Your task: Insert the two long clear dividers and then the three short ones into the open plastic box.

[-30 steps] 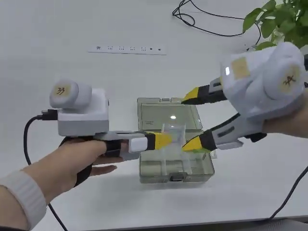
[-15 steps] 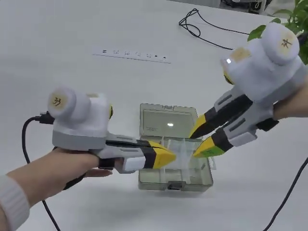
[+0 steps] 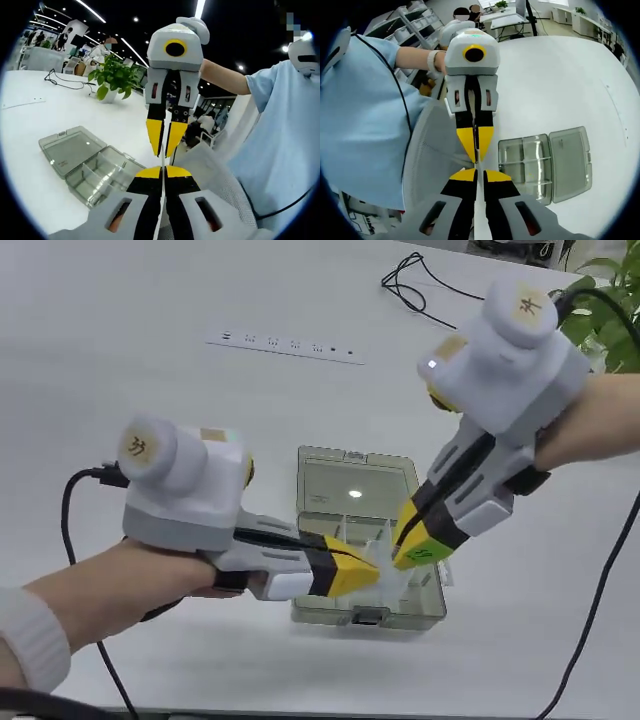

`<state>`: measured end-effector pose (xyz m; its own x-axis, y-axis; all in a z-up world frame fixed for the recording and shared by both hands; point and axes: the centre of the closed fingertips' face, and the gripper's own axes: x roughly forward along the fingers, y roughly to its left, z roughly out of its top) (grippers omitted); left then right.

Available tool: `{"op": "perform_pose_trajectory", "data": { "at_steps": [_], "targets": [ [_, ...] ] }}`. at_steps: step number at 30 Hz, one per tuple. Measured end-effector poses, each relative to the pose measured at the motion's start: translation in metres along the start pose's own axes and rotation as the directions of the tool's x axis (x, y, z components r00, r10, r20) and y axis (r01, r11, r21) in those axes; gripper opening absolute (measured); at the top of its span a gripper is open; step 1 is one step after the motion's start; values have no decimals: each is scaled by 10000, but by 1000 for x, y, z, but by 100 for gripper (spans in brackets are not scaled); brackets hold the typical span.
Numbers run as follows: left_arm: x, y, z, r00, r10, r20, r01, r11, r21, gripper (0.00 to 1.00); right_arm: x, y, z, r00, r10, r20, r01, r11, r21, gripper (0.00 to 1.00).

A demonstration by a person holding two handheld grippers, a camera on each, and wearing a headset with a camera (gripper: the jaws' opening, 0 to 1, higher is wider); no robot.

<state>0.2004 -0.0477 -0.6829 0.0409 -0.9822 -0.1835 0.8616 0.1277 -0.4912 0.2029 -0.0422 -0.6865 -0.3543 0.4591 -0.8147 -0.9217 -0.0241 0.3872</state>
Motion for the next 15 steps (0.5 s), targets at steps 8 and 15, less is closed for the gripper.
{"op": "perform_pose_trajectory", "data": {
  "at_steps": [8, 15],
  "targets": [
    [0, -5, -1, 9998, -179, 82, 178, 9998, 70, 0, 1, 8, 2, 9990, 454, -7, -454, 9988, 203, 3],
    [3, 1, -3, 9999, 155, 58, -156, 9998, 158, 0, 3, 6, 1, 9972, -160, -730, 175, 9997, 195, 2]
  ]
}}
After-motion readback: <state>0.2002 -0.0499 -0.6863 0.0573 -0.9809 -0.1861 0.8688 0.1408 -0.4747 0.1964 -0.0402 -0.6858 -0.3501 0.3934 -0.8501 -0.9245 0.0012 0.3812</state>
